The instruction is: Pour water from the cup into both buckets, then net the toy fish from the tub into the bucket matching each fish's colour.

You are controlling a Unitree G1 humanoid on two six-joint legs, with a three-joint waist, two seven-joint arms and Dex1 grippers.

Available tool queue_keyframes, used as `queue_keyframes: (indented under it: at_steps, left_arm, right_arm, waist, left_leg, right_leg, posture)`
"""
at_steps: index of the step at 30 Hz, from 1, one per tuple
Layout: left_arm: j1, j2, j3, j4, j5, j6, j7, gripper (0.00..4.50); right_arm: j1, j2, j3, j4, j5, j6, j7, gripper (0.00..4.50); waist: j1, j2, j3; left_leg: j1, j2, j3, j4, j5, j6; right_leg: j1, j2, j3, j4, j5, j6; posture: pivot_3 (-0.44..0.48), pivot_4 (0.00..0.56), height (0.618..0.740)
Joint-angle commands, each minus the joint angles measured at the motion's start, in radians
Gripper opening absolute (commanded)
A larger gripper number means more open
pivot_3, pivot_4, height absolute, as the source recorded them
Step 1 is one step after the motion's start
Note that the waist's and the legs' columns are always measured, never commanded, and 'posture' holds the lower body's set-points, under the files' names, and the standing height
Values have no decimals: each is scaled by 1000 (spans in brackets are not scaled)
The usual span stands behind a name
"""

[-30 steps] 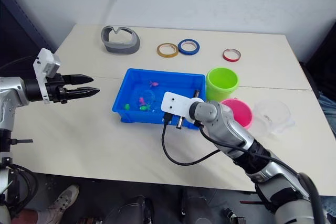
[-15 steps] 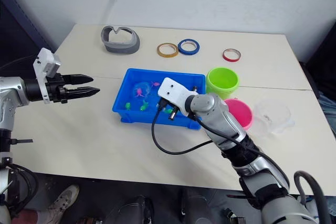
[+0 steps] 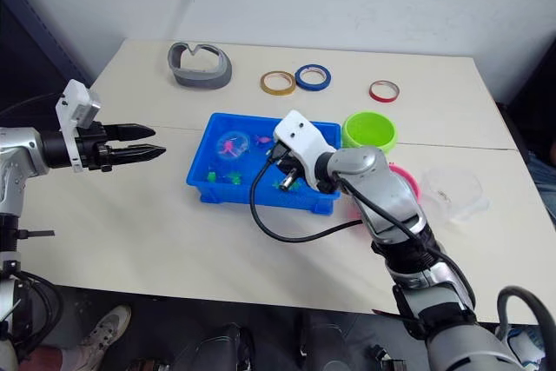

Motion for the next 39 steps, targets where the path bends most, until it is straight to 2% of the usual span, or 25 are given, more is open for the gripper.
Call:
queue_keyframes:
  at_steps: [1,11,19,23,30,35,39]
  left_arm:
    - [-38,7,4,-21,-19,-11,-14,3023]
    - [-122,-89,-98,26,2,-63,-74,3023]
    - [-212,-183,-174,102,19,-122,-127,3023]
    - [-269,-244,-206,172,38,-166,-148,3023]
    - [-354,-316,-232,292,57,-228,-208,3023]
    - [-397,-376,-253,336,62,-256,-258,3023]
    - [-424,-401,-258,363,62,-265,-293,3023]
  right_arm:
    - [22,-23,-60,-85,54,52,-7,0]
    - [119,-153,-209,-254,167,165,-16,0]
    - [198,-254,-434,-441,297,260,19,0]
    - [291,-341,-622,-571,380,327,81,0]
    - [409,-433,-881,-650,420,413,103,0]
    - [587,-489,-1076,-716,412,419,138,0]
    - [776,-528,-1223,-729,445,353,166,0]
  waist:
    - [1,0,0]
    - [6,0,0]
    - [7,1,0]
    - [15,1,0]
    - [14,1,0]
    - [26,2,1]
    - [31,2,1]
  left_leg:
    - [0,0,0,0,0,0]
    - [-3,0,-2,-1,0,1]
    - [-4,0,-4,-1,0,1]
    - [-6,0,-5,-1,0,1]
    - [-6,0,-6,-1,0,0]
    - [-6,-1,-6,-2,0,0]
    - [-6,-1,-6,-2,0,0]
  right_leg:
    - [0,0,0,0,0,0]
    - [0,0,-2,-4,0,0]
    - [0,0,-3,-6,0,0]
    - [0,0,-5,-8,0,1]
    - [1,0,-6,-8,1,1]
    - [1,1,-6,-9,1,1]
    - [1,1,-6,-9,1,1]
  posture:
    - [0,150,693]
    - [0,150,693]
    - [0,150,693]
    - [0,150,693]
    - [0,150,693]
    - [0,150,693]
    - [0,150,693]
